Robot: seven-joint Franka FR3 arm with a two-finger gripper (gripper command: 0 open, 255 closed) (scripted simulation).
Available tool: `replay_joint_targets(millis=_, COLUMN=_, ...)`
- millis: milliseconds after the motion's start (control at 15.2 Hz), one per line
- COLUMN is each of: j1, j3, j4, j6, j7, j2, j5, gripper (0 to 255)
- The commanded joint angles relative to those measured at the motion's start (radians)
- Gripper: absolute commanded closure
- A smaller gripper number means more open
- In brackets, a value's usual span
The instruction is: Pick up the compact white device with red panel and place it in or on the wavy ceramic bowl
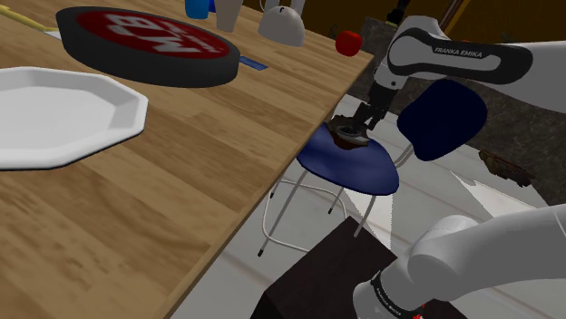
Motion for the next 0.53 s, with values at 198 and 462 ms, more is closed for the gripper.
replay_joint_targets(millis=198, j1=0.006, j3=0.010, j4=0.139, j6=-0.125, j7=-0.005, j2=0.014, j5=0.010, gripper=0)
replay_joint_targets(millis=462, j1=0.006, j3=0.010, j4=0.139, j6=-0.125, j7=-0.005, j2=0.014, j5=0.010, gripper=0)
